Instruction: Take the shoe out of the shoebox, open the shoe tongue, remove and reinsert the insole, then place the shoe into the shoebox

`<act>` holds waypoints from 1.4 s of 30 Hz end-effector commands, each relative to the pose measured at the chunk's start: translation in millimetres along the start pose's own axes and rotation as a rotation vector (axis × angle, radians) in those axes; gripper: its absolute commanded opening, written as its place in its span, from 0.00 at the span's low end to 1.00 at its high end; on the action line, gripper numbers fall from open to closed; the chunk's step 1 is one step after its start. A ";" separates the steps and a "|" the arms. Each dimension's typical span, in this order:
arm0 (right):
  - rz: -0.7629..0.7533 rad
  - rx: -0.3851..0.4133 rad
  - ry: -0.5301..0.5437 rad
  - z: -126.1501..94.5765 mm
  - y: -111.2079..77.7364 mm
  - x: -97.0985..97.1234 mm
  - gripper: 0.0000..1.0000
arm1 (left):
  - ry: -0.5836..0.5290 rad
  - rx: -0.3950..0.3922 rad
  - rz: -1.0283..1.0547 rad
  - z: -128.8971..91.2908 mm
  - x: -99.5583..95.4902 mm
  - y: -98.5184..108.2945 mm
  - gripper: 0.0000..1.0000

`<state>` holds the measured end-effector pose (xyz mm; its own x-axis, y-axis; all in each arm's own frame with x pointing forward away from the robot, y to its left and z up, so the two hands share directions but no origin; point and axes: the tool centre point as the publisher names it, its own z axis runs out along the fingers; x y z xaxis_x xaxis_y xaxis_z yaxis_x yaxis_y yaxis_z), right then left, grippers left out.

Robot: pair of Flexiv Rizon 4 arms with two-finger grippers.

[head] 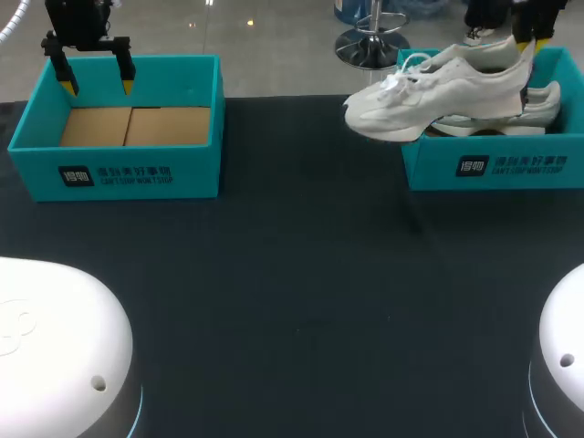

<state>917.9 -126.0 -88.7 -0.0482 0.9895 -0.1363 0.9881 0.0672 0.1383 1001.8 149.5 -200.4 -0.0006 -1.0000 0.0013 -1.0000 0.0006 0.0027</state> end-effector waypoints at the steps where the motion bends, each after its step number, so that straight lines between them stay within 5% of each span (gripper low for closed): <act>1: 0.017 -0.102 -0.032 -8.9 -63.6 42.1 0.00 | -0.001 0.000 0.000 -0.3 0.0 0.5 1.00; 10: 0.063 -0.035 0.040 -1.7 -126.0 112.7 0.00 | -0.001 0.000 0.000 -0.3 0.0 0.5 1.00; 21: 0.110 0.047 0.142 -3.7 -171.6 147.0 0.00 | -0.001 0.000 0.000 -0.3 0.0 0.5 1.00; 42: 0.109 0.038 0.144 -4.2 -174.0 148.2 0.00 | -0.001 0.000 0.000 -0.3 0.0 0.5 1.00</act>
<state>737.3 9.1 -130.2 0.0411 0.9990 0.0188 0.9932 -0.0429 0.1083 1001.8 149.5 -200.4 -0.0006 -1.0000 0.0014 -1.0000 0.0006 0.0027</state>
